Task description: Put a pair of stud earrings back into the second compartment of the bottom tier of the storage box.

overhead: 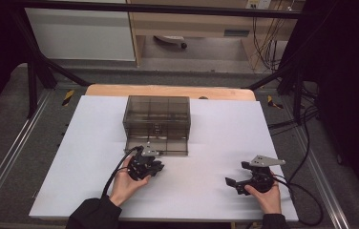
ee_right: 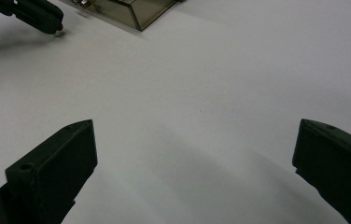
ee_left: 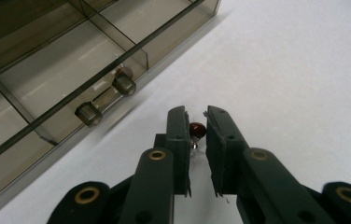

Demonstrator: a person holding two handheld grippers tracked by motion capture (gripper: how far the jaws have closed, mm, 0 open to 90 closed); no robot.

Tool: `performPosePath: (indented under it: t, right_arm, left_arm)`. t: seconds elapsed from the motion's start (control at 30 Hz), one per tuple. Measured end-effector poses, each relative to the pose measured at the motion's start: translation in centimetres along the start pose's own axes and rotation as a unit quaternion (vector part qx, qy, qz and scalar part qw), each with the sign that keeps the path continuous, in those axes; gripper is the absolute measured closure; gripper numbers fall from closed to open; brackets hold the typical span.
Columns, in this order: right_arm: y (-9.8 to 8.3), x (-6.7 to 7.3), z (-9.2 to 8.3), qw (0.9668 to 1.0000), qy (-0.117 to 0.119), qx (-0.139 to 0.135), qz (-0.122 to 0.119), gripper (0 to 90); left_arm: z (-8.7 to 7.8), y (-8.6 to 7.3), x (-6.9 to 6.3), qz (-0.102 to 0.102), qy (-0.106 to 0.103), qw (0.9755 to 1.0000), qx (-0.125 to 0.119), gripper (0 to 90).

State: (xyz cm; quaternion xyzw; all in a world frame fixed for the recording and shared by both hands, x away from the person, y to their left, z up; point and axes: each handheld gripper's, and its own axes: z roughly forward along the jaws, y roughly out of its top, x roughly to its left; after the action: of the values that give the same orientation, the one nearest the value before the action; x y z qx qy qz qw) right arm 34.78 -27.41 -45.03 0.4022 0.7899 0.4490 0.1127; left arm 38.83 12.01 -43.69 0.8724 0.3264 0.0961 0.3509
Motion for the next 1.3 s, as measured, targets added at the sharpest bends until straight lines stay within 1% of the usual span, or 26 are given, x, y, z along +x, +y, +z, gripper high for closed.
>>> performPosePath:
  t: [0.23,0.63,0.8,0.97,1.1,1.3]
  right_arm:
    - [0.0,0.0,0.0,1.0000,0.000,0.000,0.000,0.6]
    - [0.0,0.0,0.0,1.0000,0.001,-0.001,0.000,0.6]
    - [0.0,0.0,0.0,1.0000,0.001,-0.001,0.002,0.6]
    - [0.0,0.0,0.0,1.0000,0.000,0.001,0.001,0.6]
    - [0.0,0.0,0.0,1.0000,0.001,0.000,0.002,0.6]
    - [0.0,0.0,0.0,1.0000,0.000,0.000,0.000,0.6]
  left_arm:
    - [-0.8,0.2,0.1,-0.004,-0.003,1.0000,-0.004,79.2]
    - [-1.6,0.5,0.1,-0.007,-0.005,1.0000,-0.004,79.2]
    - [-2.2,0.8,0.3,-0.009,-0.004,0.9999,-0.008,79.2]
    - [-2.7,1.2,0.4,-0.009,-0.005,0.9999,-0.007,79.2]
    - [-3.0,1.4,0.5,-0.005,-0.004,1.0000,-0.005,79.2]
    - [-3.4,1.5,0.8,-0.010,-0.003,0.9999,-0.009,79.2]
